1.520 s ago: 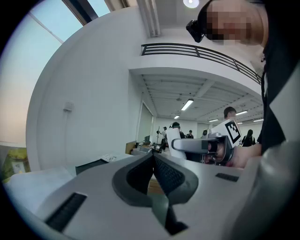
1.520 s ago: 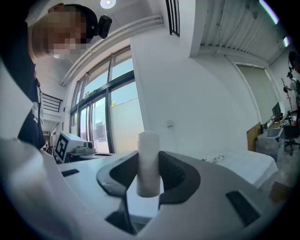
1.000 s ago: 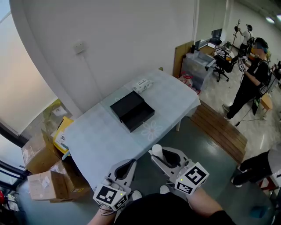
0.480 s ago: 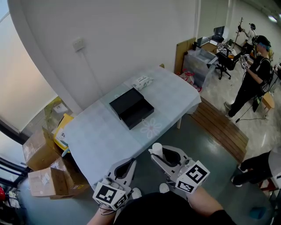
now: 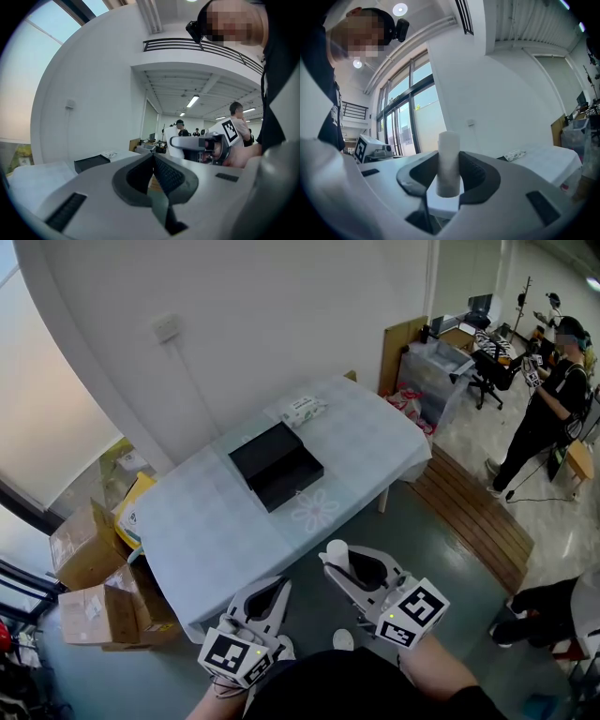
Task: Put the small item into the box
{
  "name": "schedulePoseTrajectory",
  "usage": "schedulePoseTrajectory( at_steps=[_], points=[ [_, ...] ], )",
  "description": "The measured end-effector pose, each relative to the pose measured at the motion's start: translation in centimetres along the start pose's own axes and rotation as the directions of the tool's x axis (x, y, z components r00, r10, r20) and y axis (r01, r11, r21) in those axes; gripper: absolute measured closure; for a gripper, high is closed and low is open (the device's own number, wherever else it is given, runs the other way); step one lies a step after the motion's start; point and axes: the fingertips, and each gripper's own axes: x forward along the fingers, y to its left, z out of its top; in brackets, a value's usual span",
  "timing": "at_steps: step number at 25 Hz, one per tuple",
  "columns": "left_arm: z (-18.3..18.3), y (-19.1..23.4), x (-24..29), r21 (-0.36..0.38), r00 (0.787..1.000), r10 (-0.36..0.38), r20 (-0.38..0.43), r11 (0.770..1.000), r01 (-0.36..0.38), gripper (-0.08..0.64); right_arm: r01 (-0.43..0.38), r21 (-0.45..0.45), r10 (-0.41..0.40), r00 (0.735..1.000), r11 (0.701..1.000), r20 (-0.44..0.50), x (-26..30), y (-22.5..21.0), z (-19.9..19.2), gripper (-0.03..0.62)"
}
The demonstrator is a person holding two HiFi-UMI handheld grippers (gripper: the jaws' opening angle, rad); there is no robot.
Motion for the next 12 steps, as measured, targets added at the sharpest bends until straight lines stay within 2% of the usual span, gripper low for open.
schedulePoseTrajectory(
  at_steps=[12],
  points=[
    [-0.3, -3.4, 2.8, -0.015, 0.998, 0.070, -0.003, 0.997, -0.070, 0.551, -0.075, 0.015, 0.076, 0.997, 0.997, -0.022, -2.3, -3.3, 0.8, 0.454]
  ],
)
